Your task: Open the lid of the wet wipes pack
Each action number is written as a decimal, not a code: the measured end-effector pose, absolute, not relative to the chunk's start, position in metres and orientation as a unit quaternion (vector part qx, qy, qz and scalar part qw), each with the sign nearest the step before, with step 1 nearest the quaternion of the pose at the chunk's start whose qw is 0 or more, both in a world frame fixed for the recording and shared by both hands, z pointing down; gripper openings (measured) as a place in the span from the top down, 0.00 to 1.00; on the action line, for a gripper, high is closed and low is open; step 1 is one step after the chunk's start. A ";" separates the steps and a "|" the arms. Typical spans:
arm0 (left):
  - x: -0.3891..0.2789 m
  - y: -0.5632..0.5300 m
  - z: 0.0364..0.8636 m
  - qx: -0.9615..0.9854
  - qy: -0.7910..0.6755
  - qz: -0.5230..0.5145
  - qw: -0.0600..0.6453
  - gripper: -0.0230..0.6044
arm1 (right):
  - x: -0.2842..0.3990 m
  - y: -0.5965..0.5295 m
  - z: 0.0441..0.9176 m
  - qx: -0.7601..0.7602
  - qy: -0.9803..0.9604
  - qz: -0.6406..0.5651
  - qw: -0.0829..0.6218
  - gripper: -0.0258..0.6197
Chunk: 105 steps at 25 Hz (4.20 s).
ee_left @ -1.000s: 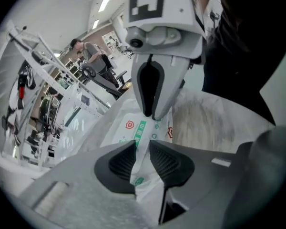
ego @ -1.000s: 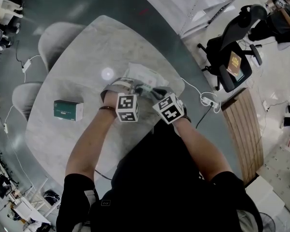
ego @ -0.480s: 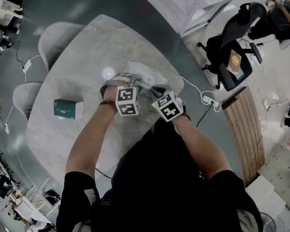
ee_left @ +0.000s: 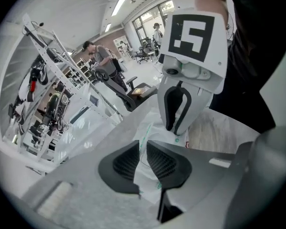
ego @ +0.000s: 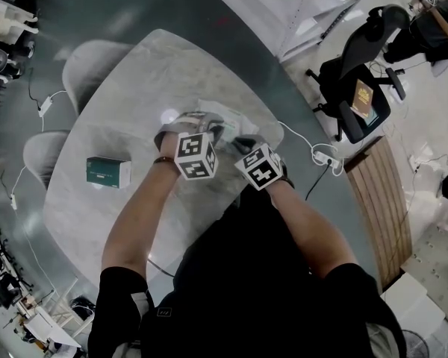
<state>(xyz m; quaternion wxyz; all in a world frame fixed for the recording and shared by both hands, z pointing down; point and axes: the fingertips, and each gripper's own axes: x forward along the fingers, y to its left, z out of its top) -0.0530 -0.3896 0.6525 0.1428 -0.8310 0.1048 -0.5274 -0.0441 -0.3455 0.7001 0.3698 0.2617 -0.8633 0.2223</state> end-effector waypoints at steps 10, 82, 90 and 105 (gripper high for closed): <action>-0.038 -0.423 0.647 -0.837 0.142 -0.509 0.143 0.87 | -0.042 -0.346 0.701 0.271 -0.865 0.231 0.352 0.86; -0.079 -0.273 0.417 -0.836 0.521 -0.100 -0.140 0.87 | 0.138 -0.287 0.397 0.351 -0.926 0.093 0.100 0.96; -0.081 -0.282 0.388 -0.832 0.538 -0.094 -0.101 0.87 | 0.140 -0.300 0.378 0.344 -0.934 0.070 0.071 0.96; -0.109 -0.274 0.392 -0.819 0.557 -0.088 -0.109 0.88 | 0.101 -0.298 0.368 0.319 -0.943 0.069 0.066 0.96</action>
